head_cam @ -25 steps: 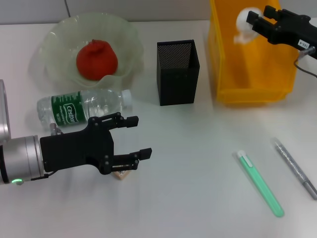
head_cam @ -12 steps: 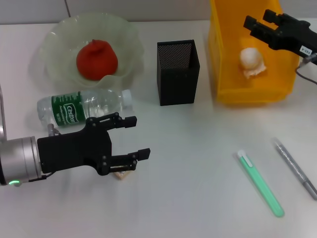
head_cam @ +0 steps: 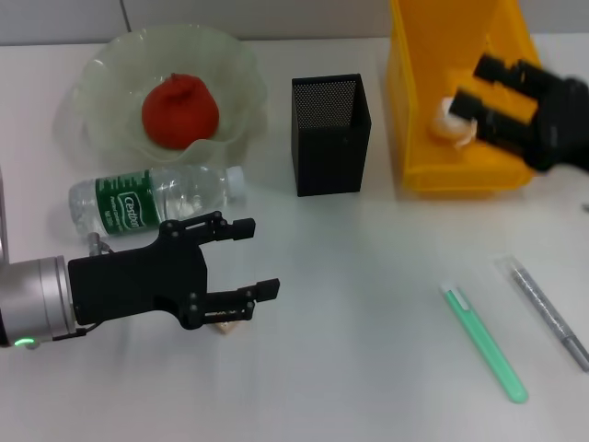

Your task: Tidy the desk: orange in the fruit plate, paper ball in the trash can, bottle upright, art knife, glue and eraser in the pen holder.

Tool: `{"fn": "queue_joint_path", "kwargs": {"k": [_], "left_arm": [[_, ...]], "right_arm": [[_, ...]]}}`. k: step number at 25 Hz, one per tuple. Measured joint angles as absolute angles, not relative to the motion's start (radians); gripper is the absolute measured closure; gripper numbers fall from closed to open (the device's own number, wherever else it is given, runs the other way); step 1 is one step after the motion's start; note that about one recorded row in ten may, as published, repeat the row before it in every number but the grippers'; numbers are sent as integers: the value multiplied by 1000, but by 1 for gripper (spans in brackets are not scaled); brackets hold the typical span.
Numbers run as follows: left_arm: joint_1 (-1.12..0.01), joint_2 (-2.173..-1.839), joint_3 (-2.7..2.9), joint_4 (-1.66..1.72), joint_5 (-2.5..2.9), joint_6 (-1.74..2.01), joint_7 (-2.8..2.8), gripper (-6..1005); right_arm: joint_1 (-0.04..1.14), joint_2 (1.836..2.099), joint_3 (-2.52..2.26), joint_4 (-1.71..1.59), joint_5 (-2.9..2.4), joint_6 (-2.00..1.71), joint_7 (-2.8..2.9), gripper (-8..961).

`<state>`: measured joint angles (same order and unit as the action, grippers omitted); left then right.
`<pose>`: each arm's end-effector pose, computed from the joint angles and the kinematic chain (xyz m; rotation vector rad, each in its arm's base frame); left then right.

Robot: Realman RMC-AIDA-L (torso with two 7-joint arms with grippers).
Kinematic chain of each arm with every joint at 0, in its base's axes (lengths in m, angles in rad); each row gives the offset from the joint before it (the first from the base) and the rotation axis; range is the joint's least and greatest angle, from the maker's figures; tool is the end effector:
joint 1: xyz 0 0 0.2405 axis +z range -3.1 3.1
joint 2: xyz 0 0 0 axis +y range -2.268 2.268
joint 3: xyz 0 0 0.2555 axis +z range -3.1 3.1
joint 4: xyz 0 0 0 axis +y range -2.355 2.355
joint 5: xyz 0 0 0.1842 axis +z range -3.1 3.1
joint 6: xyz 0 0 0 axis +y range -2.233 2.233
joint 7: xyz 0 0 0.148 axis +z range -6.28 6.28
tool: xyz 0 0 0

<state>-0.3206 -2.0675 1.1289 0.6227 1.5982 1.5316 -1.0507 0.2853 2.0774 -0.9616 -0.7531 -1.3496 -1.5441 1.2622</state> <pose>-0.2537 0.2533 -0.0330 -2.7703 -0.3211 -0.8175 0.2380 0.2861 0.0334 -2.3662 0.4824 1.1388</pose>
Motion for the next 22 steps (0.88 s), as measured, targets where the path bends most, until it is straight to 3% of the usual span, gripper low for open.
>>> {"fn": "queue_joint_path", "kwargs": {"k": [9, 22], "left_arm": [[-320, -2067, 1128, 623, 1598, 1544, -1053, 236], [-327, -2066, 1118, 626, 1598, 1572, -1054, 237]], "right_arm": [[222, 2086, -967, -431, -1348, -1712, 805, 223], [281, 2082, -998, -287, -1509, -1697, 707, 169]]}}
